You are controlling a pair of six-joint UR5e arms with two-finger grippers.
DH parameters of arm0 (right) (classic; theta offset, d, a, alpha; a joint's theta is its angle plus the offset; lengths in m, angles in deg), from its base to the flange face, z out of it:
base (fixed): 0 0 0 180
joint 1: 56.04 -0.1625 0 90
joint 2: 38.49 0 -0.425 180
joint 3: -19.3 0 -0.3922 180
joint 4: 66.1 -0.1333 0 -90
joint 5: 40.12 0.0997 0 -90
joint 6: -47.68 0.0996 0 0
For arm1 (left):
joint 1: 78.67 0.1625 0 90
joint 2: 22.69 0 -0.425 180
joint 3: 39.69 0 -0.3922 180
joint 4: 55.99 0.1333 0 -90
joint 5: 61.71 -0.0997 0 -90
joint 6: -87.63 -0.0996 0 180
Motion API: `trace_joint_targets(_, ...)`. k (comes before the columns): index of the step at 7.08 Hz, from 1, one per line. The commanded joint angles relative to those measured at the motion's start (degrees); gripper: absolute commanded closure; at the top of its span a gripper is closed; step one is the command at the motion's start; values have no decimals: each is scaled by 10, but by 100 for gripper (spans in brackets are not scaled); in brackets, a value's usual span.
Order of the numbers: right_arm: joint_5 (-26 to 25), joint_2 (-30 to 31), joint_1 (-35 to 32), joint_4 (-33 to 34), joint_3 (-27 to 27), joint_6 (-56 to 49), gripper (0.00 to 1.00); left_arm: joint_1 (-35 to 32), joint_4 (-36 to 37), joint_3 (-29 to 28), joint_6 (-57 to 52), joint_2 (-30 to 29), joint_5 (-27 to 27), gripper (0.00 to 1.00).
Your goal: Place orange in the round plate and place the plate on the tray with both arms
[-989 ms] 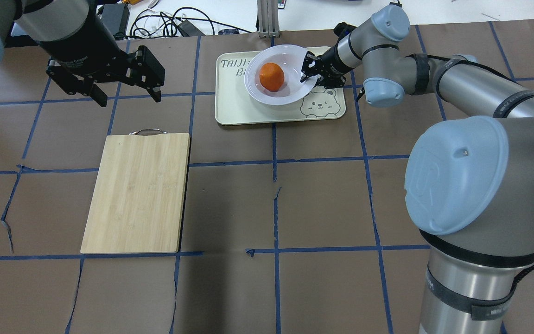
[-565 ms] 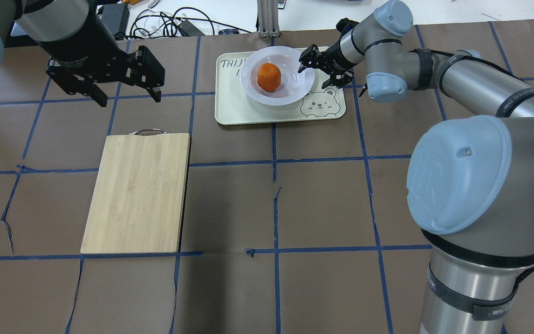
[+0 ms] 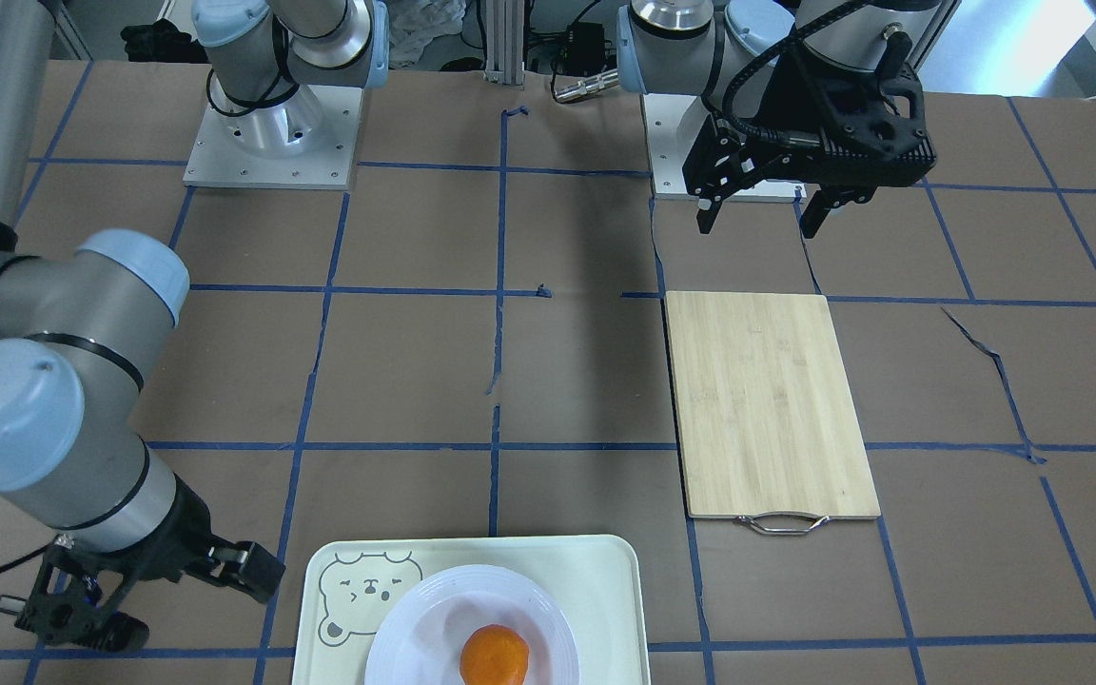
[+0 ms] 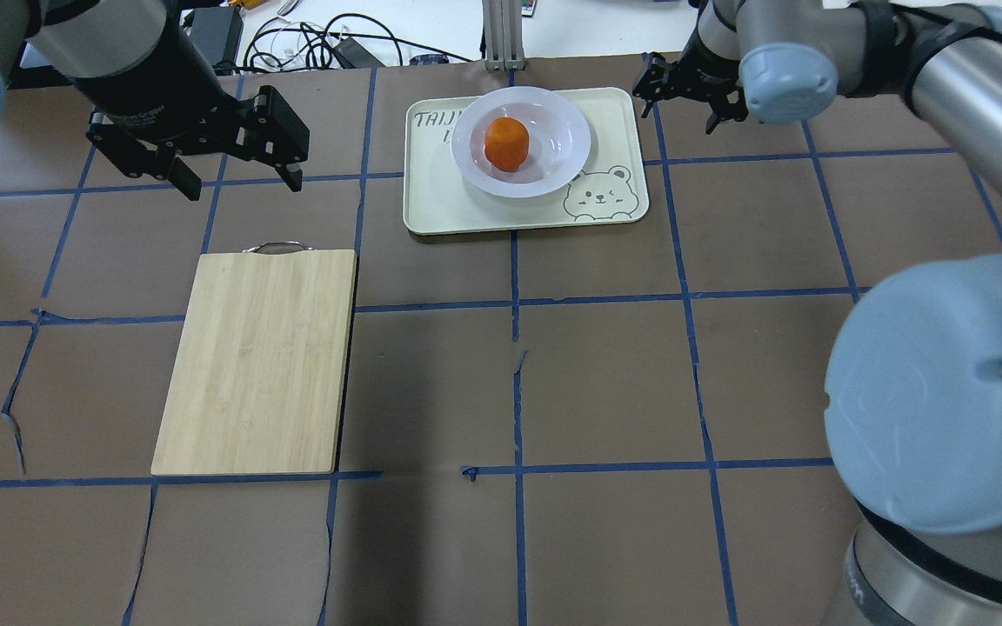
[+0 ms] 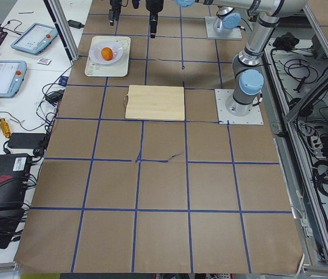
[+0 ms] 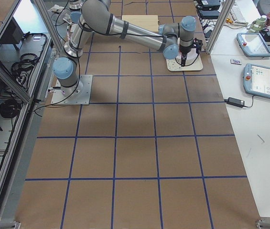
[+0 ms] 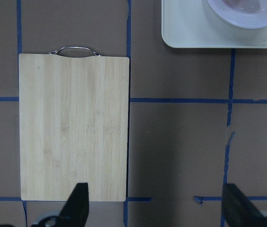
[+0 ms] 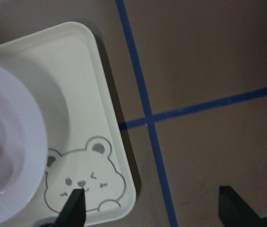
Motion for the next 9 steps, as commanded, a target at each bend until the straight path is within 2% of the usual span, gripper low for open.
trace_joint_targets(1, -75, 112, -33, -168, 2, -9, 0, 1, 0, 0, 0, 0, 0, 0)
trace_joint_targets(2, -76, 154, -58, -201, 0, -10, 0, 1, 0, 0, 0, 1, 0, 0)
trace_joint_targets(3, -70, 188, -62, -268, 4, -22, 0, 1, 0, 0, 0, 0, 0, 0)
trace_joint_targets(5, -78, 223, -56, -296, 5, -56, 0, 1, 0, 0, 0, 1, 0, 0)
trace_joint_targets(7, -71, 256, -56, -278, 49, -72, 0, 1, 0, 0, 0, 1, 0, 0)
trace_joint_targets(9, -69, 255, -58, -243, 52, -93, 0, 1, 0, 0, 0, 1, 0, 0)
